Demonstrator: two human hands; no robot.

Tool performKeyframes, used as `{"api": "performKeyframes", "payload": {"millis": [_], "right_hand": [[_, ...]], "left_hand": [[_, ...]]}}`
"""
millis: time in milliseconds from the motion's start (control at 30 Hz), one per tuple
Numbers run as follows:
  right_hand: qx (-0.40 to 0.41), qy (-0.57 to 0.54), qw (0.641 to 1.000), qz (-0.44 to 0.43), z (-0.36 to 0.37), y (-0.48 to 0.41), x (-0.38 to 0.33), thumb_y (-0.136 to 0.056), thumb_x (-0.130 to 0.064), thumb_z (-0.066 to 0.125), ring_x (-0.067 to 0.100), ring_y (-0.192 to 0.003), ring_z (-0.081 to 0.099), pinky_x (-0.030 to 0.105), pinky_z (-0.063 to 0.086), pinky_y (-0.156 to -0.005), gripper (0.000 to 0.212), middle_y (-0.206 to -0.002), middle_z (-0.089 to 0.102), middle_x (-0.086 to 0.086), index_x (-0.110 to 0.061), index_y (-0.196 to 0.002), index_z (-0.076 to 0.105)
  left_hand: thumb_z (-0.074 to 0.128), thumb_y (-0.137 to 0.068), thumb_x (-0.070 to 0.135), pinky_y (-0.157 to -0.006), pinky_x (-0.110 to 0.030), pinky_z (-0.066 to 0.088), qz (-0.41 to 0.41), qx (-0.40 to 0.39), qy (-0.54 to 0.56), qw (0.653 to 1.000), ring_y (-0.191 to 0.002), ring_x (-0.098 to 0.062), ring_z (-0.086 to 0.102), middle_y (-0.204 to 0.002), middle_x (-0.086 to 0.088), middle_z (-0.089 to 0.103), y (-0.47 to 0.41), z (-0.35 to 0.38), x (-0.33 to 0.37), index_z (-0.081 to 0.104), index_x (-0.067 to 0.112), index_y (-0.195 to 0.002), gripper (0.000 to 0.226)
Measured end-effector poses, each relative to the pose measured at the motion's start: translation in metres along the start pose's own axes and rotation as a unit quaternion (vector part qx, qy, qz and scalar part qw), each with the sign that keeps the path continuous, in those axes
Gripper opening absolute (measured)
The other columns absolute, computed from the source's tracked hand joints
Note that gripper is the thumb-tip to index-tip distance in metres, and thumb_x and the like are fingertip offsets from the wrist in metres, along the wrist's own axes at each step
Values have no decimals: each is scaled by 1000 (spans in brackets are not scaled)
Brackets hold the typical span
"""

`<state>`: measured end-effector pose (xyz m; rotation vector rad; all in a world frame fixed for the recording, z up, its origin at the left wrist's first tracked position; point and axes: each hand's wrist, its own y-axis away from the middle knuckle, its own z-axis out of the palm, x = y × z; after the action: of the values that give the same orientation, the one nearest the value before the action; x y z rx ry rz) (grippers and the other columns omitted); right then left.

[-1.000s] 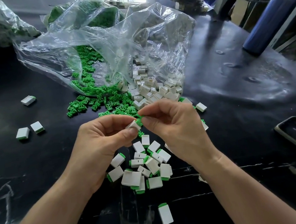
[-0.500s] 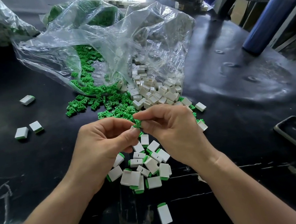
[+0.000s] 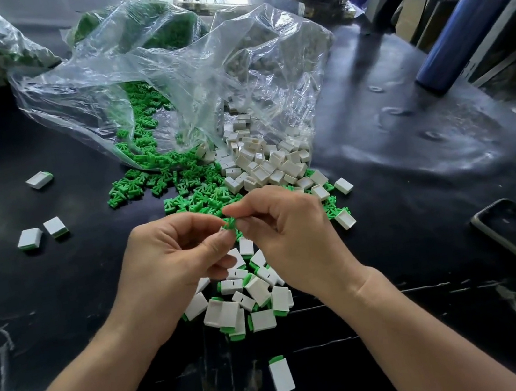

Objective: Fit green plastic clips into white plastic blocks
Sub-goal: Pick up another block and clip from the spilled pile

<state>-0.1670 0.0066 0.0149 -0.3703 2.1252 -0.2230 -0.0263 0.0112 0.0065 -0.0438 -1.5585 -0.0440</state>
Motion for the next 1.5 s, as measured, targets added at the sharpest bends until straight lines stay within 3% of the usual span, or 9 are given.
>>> {"api": "performKeyframes", "payload": {"millis": [200, 300, 500, 633, 767, 867, 1133, 1333, 1500], "right_hand": [[12, -3, 1000, -21, 1, 1, 0, -82, -1, 63, 11, -75, 60, 12, 46, -68, 19, -85, 65, 4, -9, -96, 73], [-18, -95, 994, 57, -3, 0, -3, -88, -8, 59, 9, -79, 62, 22, 51, -71, 18, -86, 66, -2, -15, -99, 71], [-171, -309, 909, 221, -7, -3, -6, -73, -52, 46, 10, -62, 59, 20, 47, -56, 43, -71, 63, -2, -13, -80, 63], [-207, -362, 881, 225, -4, -3, -10, -72, -53, 45, 12, -60, 60, 18, 47, -53, 45, -70, 66, 3, -12, -75, 63], [-236, -370, 867, 236, -3, -1, -10, -73, -56, 42, 13, -60, 58, 19, 46, -54, 46, -71, 64, 4, -15, -73, 62], [-236, -375, 867, 230, -2, 0, -10, -74, -55, 41, 12, -59, 56, 18, 44, -53, 44, -69, 62, 3, -16, -70, 60], [-217, -350, 882, 229, -3, 2, -11, -73, -53, 40, 7, -52, 45, 17, 37, -49, 41, -57, 53, -6, -14, -69, 54], [-205, -334, 889, 238, -3, 3, -13, -69, -52, 42, 7, -53, 39, 18, 34, -50, 39, -61, 44, -3, -13, -70, 49], [-186, -333, 891, 245, -1, 4, -15, -73, -49, 43, 6, -53, 36, 18, 33, -50, 35, -61, 41, -5, -15, -67, 48]], "left_hand": [[69, -58, 14, -43, -22, 52, 6, -3, 27, 1000, -46, -19, 64, -62, -14, 68, -1, -2, 4, 73, 18, -69, 11], [69, -57, 16, -42, -19, 48, 25, 7, 23, 999, -46, -16, 64, -59, -8, 68, -2, -4, 3, 74, 21, -64, 10], [71, -54, 23, -50, -14, 47, 98, -26, 40, 994, -48, -7, 58, -57, -3, 66, 2, -2, 6, 75, 23, -74, 20], [71, -53, 28, -56, -34, 55, 93, -31, 49, 994, -58, -25, 60, -65, -12, 67, 3, -4, 5, 75, 26, -70, 18], [70, -54, 25, -50, -35, 52, 111, -33, 38, 992, -55, -40, 53, -71, -22, 65, 4, -2, 6, 74, 14, -71, 21], [69, -58, 16, -53, -42, 53, 128, -34, 34, 991, -64, -51, 52, -75, -26, 62, 4, -2, 6, 72, 6, -76, 21], [72, -57, 21, -60, -42, 54, 141, -37, 2, 989, -62, -36, 56, -79, 1, 63, 2, -4, 5, 74, 20, -77, 20], [68, -59, 16, -58, -43, 56, 157, -55, 4, 986, -58, -40, 60, -76, -22, 58, 2, -2, 5, 74, 8, -78, 21], [66, -61, 11, -59, -32, 56, 164, -62, 6, 985, -60, -34, 62, -75, -21, 59, 1, -4, 2, 72, 2, -71, 15]]}}
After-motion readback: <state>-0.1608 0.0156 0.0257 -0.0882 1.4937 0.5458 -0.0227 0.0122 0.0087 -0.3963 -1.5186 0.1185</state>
